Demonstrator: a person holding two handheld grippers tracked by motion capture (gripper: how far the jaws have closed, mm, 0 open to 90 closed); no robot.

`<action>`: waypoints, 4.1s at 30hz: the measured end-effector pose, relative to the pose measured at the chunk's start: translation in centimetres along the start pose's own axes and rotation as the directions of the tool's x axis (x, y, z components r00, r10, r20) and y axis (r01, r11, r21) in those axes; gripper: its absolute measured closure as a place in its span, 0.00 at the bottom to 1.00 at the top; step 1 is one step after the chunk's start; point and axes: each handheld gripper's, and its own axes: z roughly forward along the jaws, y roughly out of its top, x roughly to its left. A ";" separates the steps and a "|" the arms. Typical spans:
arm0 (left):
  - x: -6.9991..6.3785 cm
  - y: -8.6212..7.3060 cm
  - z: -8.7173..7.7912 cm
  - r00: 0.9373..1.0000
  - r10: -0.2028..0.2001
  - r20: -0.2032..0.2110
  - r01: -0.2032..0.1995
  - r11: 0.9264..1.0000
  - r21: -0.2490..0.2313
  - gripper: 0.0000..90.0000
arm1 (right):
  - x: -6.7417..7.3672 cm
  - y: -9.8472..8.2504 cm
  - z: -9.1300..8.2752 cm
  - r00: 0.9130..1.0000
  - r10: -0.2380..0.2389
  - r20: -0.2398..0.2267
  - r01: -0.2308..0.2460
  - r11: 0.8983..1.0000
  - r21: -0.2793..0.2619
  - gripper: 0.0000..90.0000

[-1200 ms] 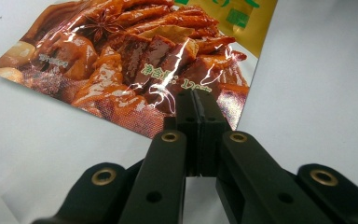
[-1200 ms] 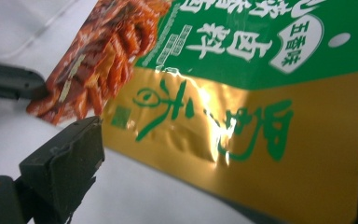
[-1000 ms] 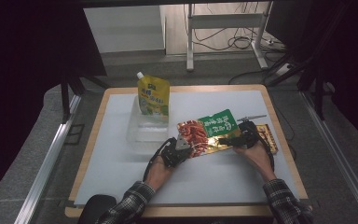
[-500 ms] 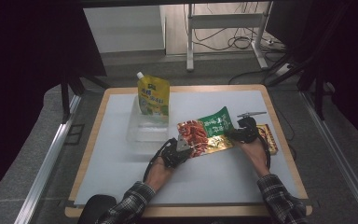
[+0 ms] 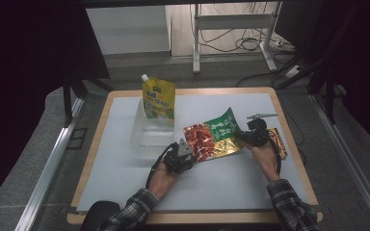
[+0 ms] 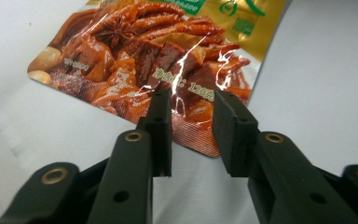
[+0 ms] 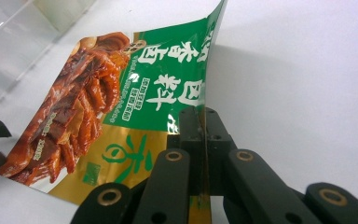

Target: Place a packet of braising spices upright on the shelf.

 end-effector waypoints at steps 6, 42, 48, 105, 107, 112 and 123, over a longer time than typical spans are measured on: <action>-0.2 -0.2 -0.9 1.000 -0.006 0.022 0.006 1.000 -0.010 0.63 | 0.4 0.2 -0.4 0.999 -0.033 -0.003 0.033 0.999 -0.010 0.98; -0.9 -3.0 -6.1 0.998 0.033 0.051 -0.032 0.999 -0.036 0.07 | 6.3 6.7 -4.4 0.976 -0.181 -0.120 0.161 0.974 -0.157 0.99; -1.0 -3.5 -6.6 0.998 0.046 0.043 -0.044 0.999 -0.029 0.05 | 7.8 8.2 -4.6 0.965 -0.227 -0.134 0.205 0.965 -0.163 0.99; -2.1 -5.6 -8.6 0.997 0.057 0.044 -0.056 0.998 -0.020 0.01 | 13.8 15.6 -7.1 0.865 -0.404 -0.298 0.331 0.906 -0.264 0.99; -2.1 -5.6 -8.6 0.997 0.058 0.046 -0.057 0.998 -0.018 0.01 | 14.0 15.9 -7.0 0.863 -0.405 -0.303 0.332 0.905 -0.266 0.99; -2.2 -5.6 -8.5 0.997 0.063 0.049 -0.062 0.998 -0.014 0.01 | 14.7 16.7 -6.3 0.857 -0.405 -0.319 0.327 0.906 -0.270 0.99; -2.4 -5.6 -8.3 0.995 0.080 0.053 -0.080 0.997 -0.002 0.01 | 16.1 18.3 -3.8 0.833 -0.422 -0.359 0.336 0.900 -0.278 0.99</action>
